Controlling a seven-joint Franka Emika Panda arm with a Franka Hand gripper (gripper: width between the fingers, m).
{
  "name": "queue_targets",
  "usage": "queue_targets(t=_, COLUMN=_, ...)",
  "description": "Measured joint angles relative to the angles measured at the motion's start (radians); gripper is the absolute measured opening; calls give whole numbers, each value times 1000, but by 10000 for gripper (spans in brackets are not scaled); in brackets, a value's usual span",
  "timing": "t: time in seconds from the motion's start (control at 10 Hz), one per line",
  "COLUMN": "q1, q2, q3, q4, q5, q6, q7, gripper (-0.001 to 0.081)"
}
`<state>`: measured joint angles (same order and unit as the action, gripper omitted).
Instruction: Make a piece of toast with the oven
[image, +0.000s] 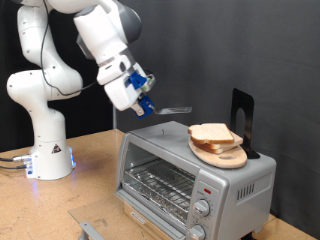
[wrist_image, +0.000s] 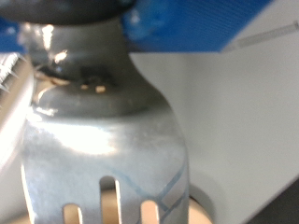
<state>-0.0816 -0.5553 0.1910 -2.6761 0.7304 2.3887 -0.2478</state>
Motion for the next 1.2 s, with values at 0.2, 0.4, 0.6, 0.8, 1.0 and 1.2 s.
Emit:
queue_targets(t=0.2, q1=-59, q2=-25, q3=-33, q4=-23, q5=-70, q6=-50, q7=-1, gripper=389)
queue_targets(t=0.4, q1=-94, q2=-41, q3=-58, q4=-47, q5=-109, q6=-71, q7=-21, gripper=389)
queue_targets(t=0.6, q1=-93, q2=-37, q3=-54, q4=-45, q5=-114, q6=-83, q7=-16, gripper=389)
queue_targets(t=0.8, q1=-97, q2=-6, q3=-45, q4=-24, q5=-150, q6=-100, q7=19, gripper=389)
queue_targets(t=1.0, q1=-99, q2=50, q3=-35, q4=11, q5=-161, q6=-81, q7=40, gripper=389)
queue_targets(t=1.2, q1=-99, q2=98, q3=-30, q4=43, q5=-161, q6=-46, q7=39, gripper=389)
